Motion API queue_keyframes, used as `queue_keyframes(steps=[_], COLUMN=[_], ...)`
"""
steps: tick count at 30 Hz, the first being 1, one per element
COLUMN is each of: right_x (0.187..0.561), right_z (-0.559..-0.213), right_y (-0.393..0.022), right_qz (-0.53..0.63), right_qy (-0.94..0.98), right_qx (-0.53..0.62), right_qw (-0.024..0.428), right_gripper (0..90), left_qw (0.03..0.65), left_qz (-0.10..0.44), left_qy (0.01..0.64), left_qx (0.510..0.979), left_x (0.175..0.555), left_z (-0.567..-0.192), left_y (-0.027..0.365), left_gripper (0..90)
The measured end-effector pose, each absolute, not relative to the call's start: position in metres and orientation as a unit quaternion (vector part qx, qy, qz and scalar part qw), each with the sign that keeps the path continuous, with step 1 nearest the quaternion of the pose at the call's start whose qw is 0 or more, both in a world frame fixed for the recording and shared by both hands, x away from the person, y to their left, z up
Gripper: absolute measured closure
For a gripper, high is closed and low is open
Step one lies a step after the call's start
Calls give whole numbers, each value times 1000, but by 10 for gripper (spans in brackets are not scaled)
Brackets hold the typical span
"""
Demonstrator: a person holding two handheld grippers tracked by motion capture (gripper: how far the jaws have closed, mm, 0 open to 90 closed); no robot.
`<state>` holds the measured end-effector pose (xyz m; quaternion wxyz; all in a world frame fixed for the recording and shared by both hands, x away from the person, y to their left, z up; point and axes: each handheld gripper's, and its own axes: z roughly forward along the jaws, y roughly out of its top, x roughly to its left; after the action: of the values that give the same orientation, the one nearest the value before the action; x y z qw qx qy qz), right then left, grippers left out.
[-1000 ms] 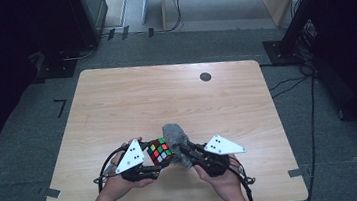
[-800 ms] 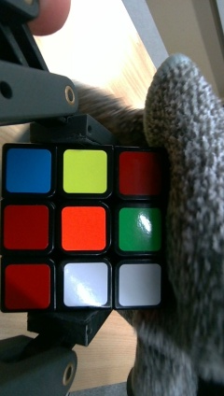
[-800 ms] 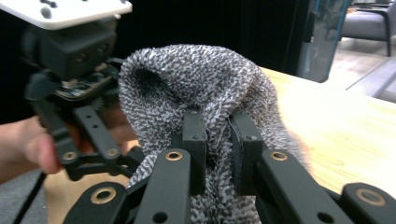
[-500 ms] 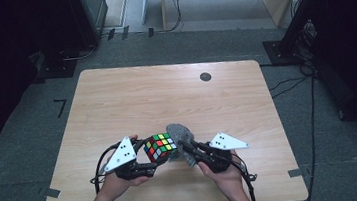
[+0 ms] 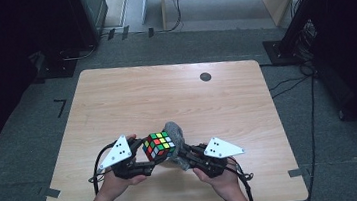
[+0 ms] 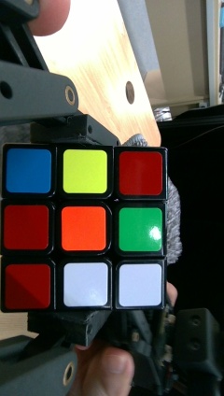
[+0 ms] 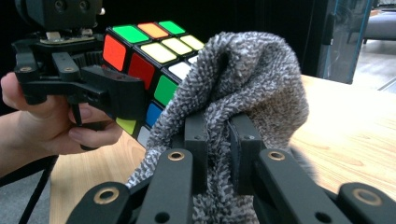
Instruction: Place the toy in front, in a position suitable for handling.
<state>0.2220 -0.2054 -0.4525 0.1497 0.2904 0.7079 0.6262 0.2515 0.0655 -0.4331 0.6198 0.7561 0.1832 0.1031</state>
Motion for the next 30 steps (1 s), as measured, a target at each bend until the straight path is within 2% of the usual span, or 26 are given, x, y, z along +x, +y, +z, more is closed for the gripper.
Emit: queue_keyframes(steps=[6, 13, 18, 20, 22, 27, 30], right_x=[219, 218, 211, 207, 207, 204, 203], right_z=[-464, -456, -475, -470, -466, -467, -467], right_y=[-188, -195, -168, -163, -165, -152, -150], right_qz=[586, 621, 611, 619, 633, 645, 640], right_qy=[747, 702, 718, 700, 679, 674, 681], right_qx=[282, 306, 308, 322, 344, 342, 336], right_qw=[136, 166, 129, 152, 143, 115, 117], right_gripper=[812, 814, 810, 813, 817, 817, 817], left_qw=[627, 633, 665, 671, 679, 670, 666], left_qz=[109, 111, 103, 97, 96, 83, 93], left_qy=[198, 219, 289, 298, 300, 288, 285], left_qx=[745, 735, 681, 672, 663, 679, 683], left_x=[251, 251, 256, 256, 254, 249, 247], left_z=[-431, -430, -431, -433, -433, -438, -438], left_y=[66, 63, 67, 66, 63, 48, 46], left_gripper=[341, 342, 342, 341, 342, 342, 342])
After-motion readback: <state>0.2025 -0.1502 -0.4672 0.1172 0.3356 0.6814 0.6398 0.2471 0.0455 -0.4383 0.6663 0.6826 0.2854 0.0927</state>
